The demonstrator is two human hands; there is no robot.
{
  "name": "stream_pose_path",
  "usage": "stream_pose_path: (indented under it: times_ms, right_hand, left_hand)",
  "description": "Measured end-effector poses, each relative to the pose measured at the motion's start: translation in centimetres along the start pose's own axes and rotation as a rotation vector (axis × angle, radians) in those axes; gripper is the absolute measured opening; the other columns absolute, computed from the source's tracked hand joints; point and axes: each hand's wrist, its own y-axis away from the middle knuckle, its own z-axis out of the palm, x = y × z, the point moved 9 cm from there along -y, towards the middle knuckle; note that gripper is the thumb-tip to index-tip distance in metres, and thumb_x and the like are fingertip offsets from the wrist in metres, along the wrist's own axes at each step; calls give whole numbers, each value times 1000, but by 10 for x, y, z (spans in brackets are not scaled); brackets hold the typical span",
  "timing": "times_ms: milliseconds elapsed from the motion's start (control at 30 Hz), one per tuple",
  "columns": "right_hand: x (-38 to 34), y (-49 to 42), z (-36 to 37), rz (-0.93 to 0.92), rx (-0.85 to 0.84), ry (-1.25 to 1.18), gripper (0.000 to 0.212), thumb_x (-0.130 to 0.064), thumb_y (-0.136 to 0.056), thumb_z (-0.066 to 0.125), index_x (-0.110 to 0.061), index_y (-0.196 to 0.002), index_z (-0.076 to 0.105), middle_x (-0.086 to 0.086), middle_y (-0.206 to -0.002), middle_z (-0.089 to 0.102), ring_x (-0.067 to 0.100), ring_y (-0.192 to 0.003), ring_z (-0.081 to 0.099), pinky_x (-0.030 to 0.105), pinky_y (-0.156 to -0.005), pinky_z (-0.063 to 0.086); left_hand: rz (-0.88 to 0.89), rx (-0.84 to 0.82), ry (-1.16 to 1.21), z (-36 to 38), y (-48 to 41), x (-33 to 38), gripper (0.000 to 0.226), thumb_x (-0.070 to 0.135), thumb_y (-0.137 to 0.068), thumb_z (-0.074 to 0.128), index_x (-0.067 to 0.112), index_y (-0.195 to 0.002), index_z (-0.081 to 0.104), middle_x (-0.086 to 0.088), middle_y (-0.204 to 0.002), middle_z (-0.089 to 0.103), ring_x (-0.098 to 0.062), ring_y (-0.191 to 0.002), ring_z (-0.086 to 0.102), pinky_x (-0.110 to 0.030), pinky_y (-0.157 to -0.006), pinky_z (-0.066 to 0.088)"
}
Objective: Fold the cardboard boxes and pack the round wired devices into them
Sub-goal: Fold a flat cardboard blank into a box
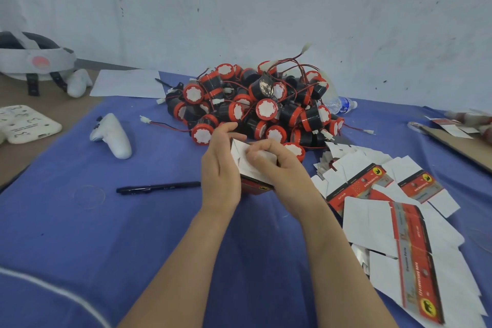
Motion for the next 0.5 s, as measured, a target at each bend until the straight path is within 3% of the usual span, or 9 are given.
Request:
stream_pose_path:
  times_ms: [133,233,433,500]
  right_hand:
    - [5,-3,6,-27,-38,155,50,-31,-90,66,-32,-136,43,-12,-127,56,3,-114,55,29,-99,47]
    - [5,-4,4,-30,-41,251,38,-31,-92,62,-22,-129,57,-6,-122,62,8,-112,58,32,-100,46]
    - [5,-4,1,-10,-28,230,28,-32,-93,61,-22,-119,64,-5,-113,67,10,-105,62,24,-91,49]
    - [5,-4,1,5,-17,189,26,-34,-95,56,-18,-113,65,2,-108,69,17,-101,63,29,-88,51]
  left_hand:
    - [38,140,81,-14,1,7,42,59,-91,21,37,-101,56,15,-83,67,-3,-79,63,-19,-68,49]
    - [70,149,82,-14,2,8,46,64,-87,20,36,-99,55,9,-82,67,-7,-79,64,-26,-69,51]
    - [115,158,103,-16,1,12,45,61,-89,21,35,-97,56,2,-83,67,-8,-77,64,-16,-67,47]
    - [123,156,101,-15,1,13,43,60,-89,21,36,-97,55,3,-84,67,-7,-78,64,-15,-68,47]
